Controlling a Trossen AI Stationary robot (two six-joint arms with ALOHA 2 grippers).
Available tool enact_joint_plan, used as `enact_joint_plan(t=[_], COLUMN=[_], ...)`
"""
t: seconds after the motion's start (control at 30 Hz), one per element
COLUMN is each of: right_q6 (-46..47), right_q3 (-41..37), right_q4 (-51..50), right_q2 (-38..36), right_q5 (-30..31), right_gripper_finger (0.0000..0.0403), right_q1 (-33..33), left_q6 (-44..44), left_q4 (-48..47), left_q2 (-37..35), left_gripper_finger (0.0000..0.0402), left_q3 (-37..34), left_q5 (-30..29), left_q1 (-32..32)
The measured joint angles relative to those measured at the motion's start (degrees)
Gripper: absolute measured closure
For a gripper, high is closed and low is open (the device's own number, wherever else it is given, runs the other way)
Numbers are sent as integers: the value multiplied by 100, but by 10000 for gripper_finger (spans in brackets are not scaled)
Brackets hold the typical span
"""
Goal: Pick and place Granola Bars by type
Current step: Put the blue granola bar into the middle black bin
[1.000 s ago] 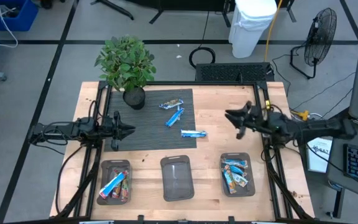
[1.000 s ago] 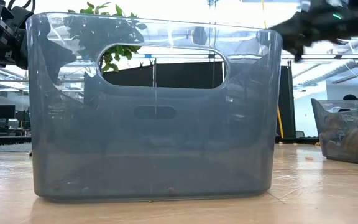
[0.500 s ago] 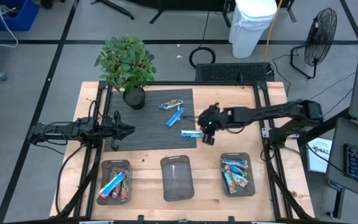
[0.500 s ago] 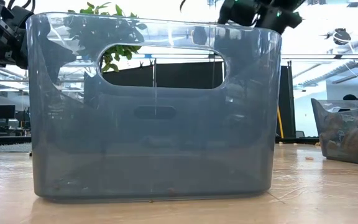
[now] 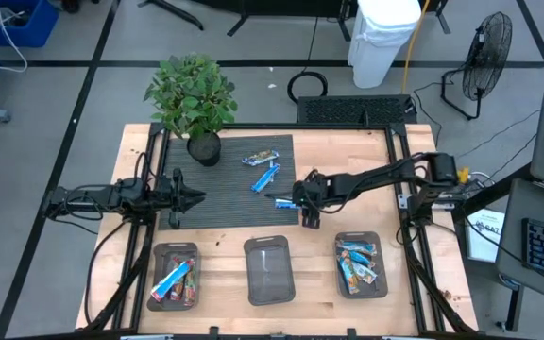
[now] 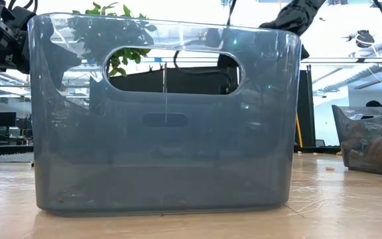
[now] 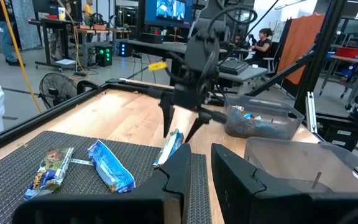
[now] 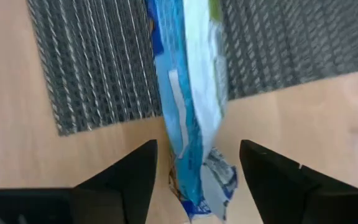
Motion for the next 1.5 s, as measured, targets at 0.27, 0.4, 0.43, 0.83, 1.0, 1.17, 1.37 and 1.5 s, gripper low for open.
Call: enact_joint_plan(t=[0.27, 0.4, 0.43, 0.83, 1.0, 1.17, 1.37, 1.5], right_q6=[136, 144, 144, 145, 75, -2, -2, 70], right_q3=[0, 0, 0, 0, 0, 0, 4, 4], right_q4=[31, 85, 96, 188, 488, 1028, 2058, 2520], right_q2=[59, -85, -131, -993, -1534, -1874, -1826, -1592], right_q5=[-1, -2, -4, -22, -483, -1255, -1543, -1541], right_gripper_finger=[229, 285, 301, 386, 374, 389, 390, 386], right_q1=[0, 0, 0, 102, 373, 831, 1499, 1869], left_q6=[0, 0, 0, -2, -2, -2, -2, -2], left_q4=[-1, -2, -2, -2, -2, -2, 17, 17], left_q2=[0, -1, 0, 0, 0, 0, -2, -2], left_gripper_finger=[334, 334, 334, 334, 334, 334, 334, 334], left_q3=[0, 0, 0, 0, 1, 2, 2, 2], left_q5=[0, 0, 0, 0, 0, 0, 0, 0], left_q1=[0, 0, 0, 0, 0, 0, 0, 0])
